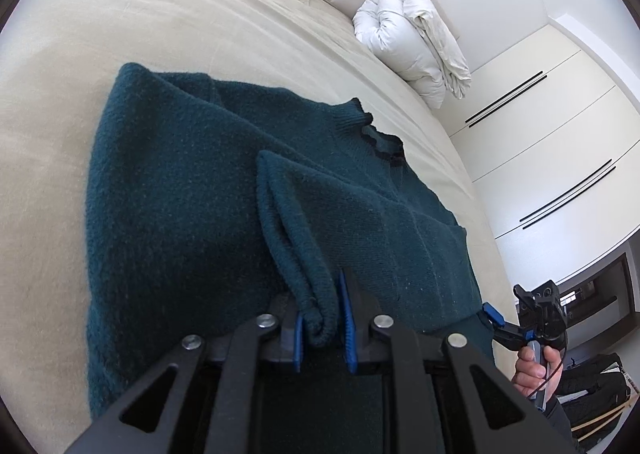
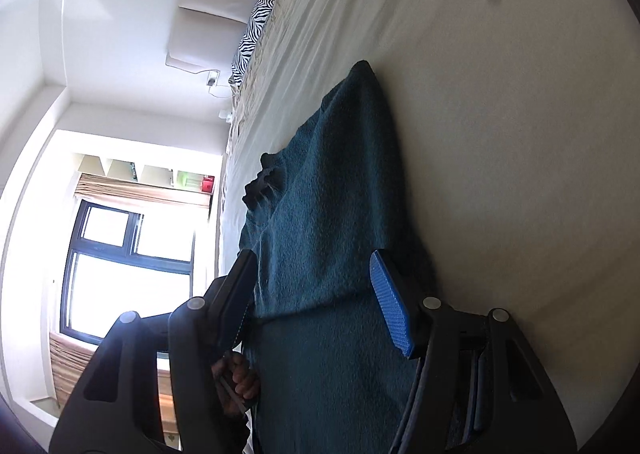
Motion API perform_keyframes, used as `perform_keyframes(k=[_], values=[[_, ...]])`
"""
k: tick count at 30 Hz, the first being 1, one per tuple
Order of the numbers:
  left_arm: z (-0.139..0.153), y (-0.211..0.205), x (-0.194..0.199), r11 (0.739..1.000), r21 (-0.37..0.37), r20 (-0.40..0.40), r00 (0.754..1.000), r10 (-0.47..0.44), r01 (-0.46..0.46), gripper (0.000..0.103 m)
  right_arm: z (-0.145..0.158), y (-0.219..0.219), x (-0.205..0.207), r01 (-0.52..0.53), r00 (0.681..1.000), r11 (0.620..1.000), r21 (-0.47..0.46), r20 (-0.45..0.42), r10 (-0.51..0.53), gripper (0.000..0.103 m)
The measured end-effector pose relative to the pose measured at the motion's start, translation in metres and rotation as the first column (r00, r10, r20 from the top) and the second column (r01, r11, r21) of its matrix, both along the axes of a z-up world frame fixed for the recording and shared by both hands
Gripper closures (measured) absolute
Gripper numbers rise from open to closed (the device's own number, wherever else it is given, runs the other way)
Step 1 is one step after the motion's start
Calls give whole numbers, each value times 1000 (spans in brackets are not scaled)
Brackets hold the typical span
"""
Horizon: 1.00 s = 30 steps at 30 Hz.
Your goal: Fold small clothes
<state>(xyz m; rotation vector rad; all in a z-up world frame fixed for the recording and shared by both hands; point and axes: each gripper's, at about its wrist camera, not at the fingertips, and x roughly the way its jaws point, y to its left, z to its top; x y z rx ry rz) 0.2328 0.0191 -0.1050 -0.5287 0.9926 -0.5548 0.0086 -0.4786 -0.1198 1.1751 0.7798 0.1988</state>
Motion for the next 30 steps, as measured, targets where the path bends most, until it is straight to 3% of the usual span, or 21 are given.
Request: perform_keyframes(k=[2, 4, 8, 13, 17, 24, 30], values=[[15, 12, -19, 1000, -4, 27, 999, 25, -24, 50, 10, 9, -29, -5, 1000, 1000, -24, 18, 6, 44], [32, 29, -48, 998, 22, 66, 996, 57, -58, 45, 18, 19, -63, 5, 999, 999, -31, 42, -3, 44], [38, 71, -117, 993, 50, 35, 993, 109, -111, 45, 26, 31, -127, 20, 999, 995, -99, 47, -15, 44], [24, 97, -197, 983, 154, -42, 993, 109, -101, 45, 24, 50, -181, -7, 1000, 975, -222, -17, 3, 44], [17, 111, -245, 984, 134, -70, 989, 131, -121, 45, 23, 64, -211, 1, 999, 967, -255, -35, -10, 44], [16, 106, -279, 995, 81, -136, 988, 69, -58, 45, 15, 72, -256, -36, 996, 958, -283, -85, 13, 44], [13, 97, -294, 996, 91, -192, 981, 6, 12, 57, 9, 74, -277, -64, 991, 957, -284, -127, 29, 45]])
